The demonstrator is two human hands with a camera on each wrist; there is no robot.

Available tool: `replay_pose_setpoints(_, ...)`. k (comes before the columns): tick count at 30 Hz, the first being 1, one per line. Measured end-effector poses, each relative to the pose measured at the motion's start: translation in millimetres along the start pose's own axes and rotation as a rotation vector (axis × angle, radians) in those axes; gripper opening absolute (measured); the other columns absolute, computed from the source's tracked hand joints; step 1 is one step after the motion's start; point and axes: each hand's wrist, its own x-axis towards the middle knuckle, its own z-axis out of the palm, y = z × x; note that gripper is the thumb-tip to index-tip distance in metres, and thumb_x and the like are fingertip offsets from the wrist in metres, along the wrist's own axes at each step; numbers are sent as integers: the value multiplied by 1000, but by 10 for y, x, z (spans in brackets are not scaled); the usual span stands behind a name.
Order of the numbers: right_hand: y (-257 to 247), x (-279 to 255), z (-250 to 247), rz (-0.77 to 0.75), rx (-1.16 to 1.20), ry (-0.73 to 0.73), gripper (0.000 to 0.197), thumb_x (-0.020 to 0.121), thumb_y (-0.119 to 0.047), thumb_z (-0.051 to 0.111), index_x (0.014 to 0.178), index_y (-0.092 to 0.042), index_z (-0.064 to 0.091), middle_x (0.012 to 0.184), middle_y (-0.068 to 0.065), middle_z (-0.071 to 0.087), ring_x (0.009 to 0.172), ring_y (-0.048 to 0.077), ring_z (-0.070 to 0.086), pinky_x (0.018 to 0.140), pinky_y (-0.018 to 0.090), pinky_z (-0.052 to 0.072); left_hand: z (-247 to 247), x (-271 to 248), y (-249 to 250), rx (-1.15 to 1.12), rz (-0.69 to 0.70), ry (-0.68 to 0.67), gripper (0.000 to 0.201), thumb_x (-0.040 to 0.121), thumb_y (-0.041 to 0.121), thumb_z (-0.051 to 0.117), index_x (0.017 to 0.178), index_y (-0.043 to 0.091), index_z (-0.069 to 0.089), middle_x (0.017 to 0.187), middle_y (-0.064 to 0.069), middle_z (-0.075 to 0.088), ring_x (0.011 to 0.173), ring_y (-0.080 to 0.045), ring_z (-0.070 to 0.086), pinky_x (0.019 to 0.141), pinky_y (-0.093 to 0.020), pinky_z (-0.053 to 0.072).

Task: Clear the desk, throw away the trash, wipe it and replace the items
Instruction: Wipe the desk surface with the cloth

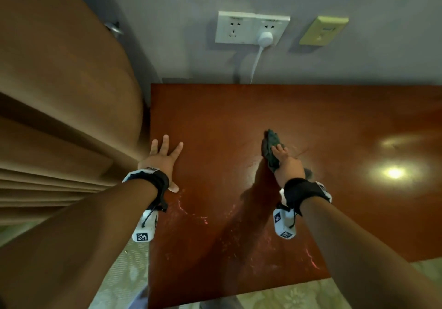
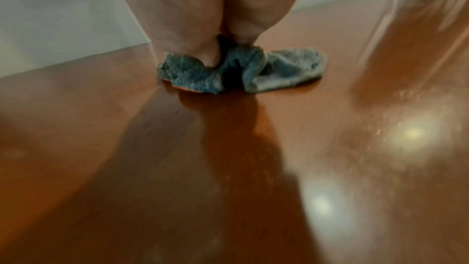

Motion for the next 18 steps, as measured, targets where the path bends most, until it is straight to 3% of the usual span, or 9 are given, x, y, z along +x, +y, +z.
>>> replay_pose_setpoints(3, -160, -42, 35, -51, -55, -35, 79, 93, 10, 43, 157, -27, 15, 165, -6, 0, 151, 17, 6, 112, 39, 37, 9, 9, -12, 5, -3, 11, 137, 68, 43, 87, 147, 44, -25, 152, 0, -42, 146, -30, -24, 112, -52, 35)
replay_pose_setpoints(6, -433, -79, 133, -166, -93, -62, 81, 92, 12, 43, 157, -28, 14, 164, -10, 0, 151, 15, 2, 108, 34, 41, -15, -30, -7, -4, 6, -1, 136, 68, 42, 87, 148, 43, -22, 154, 0, -39, 147, -29, -22, 115, -51, 31)
replay_pose_setpoints(9, -836, -187, 336, -328, -146, -129, 84, 89, 16, 39, 157, -27, 13, 164, -10, -1, 151, 15, -2, 113, 35, 35, -29, -97, 8, 6, 23, 12, 133, 70, 45, 85, 150, 40, -20, 156, -2, -35, 148, -30, -18, 115, -50, 28)
replay_pose_setpoints(13, -1462, -485, 634, -568, -238, -226, 80, 91, 16, 33, 158, -23, 10, 164, -6, -5, 151, 20, -4, 118, 39, 25, 98, -271, -26, 24, 23, 55, 109, 84, 44, 73, 153, 39, -12, 162, -1, -20, 151, -25, -2, 115, -45, 32)
replay_pose_setpoints(16, -1798, -763, 836, -705, -340, -314, 68, 98, 8, 29, 158, -19, 8, 165, -2, -6, 151, 23, -4, 119, 39, 19, 378, -593, -161, -35, -37, 173, 84, 92, 36, 62, 155, 39, 6, 165, 2, -8, 151, -22, 9, 115, -39, 32)
replay_pose_setpoints(18, -1887, -862, 910, -759, -372, -338, 67, 99, 8, 26, 158, -19, 7, 165, -2, -6, 151, 24, -5, 120, 38, 17, 633, -826, -271, -132, -71, 222, 78, 92, 38, 61, 154, 38, 15, 165, 4, 0, 150, -21, 10, 118, -40, 28)
